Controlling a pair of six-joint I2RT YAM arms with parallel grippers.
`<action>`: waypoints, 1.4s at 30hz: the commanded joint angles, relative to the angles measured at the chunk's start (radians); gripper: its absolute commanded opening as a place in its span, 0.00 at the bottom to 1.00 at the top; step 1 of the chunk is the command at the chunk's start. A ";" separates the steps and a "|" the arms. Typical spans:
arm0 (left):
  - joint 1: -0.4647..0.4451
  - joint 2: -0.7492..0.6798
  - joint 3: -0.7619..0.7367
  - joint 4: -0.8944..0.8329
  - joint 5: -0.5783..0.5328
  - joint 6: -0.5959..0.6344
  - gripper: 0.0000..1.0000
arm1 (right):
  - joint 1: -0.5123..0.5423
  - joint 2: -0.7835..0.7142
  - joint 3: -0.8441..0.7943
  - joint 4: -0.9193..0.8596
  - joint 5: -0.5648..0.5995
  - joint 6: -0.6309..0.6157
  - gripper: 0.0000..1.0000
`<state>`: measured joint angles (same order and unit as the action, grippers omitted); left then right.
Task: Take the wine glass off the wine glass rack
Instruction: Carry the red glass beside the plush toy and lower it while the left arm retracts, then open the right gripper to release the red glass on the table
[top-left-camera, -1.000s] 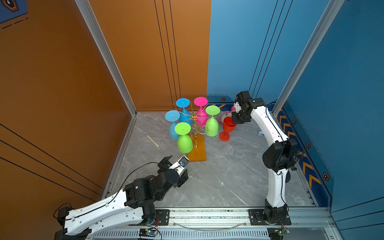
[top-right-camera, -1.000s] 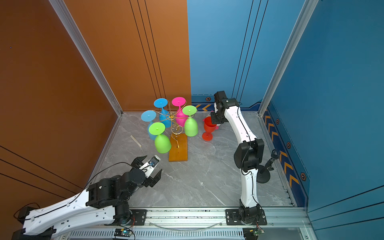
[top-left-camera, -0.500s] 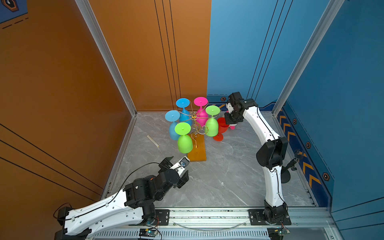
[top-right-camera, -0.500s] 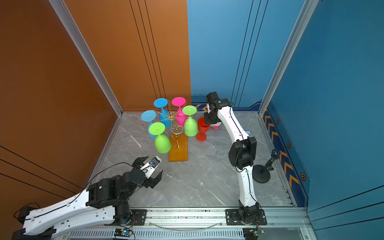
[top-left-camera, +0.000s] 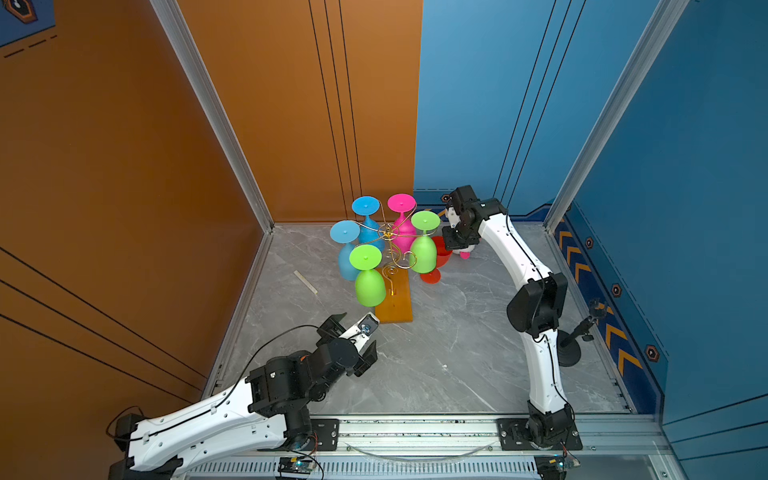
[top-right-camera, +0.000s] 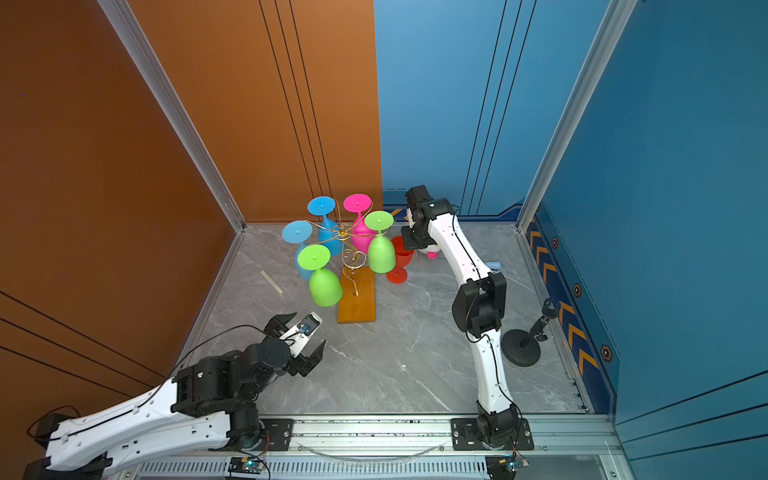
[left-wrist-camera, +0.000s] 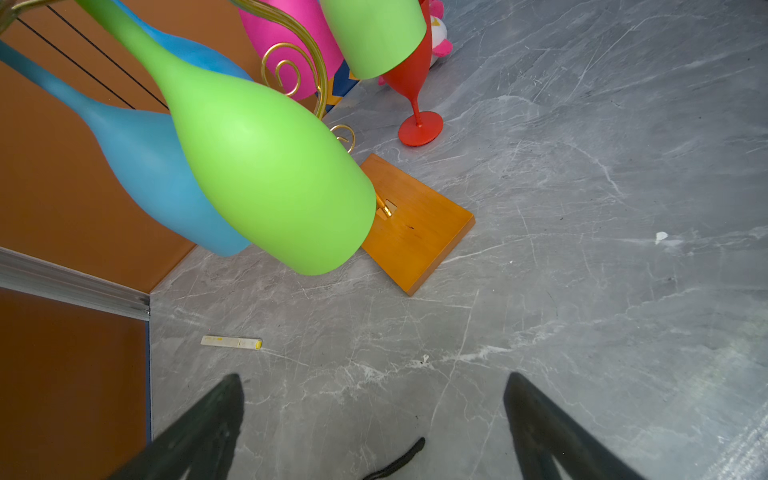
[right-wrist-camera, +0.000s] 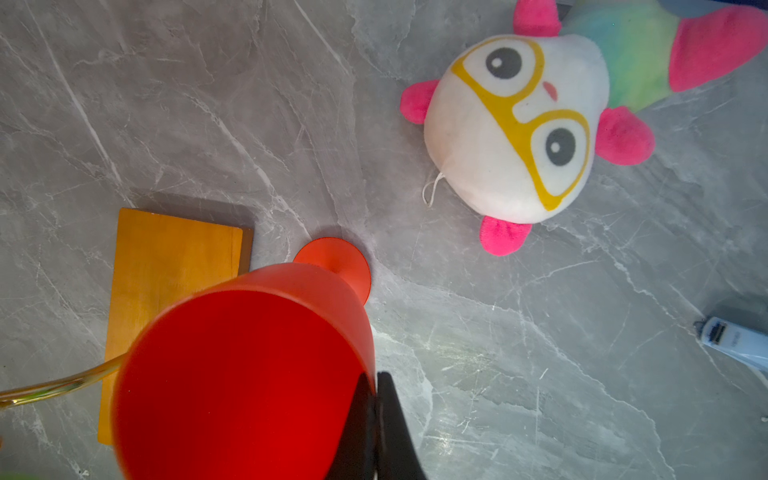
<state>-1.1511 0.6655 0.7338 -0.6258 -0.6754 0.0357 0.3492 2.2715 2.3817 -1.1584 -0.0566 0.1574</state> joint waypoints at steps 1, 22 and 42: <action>0.005 -0.003 -0.001 -0.023 0.009 0.001 0.98 | 0.010 0.020 0.033 0.006 -0.014 0.016 0.02; 0.001 0.004 -0.002 -0.031 0.010 0.003 0.98 | 0.019 0.037 0.038 0.006 -0.028 0.020 0.10; -0.004 -0.005 -0.001 -0.032 0.036 0.003 0.98 | -0.002 -0.069 0.038 0.011 -0.036 -0.004 0.55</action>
<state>-1.1530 0.6693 0.7338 -0.6456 -0.6617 0.0360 0.3576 2.2902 2.3928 -1.1580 -0.0772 0.1562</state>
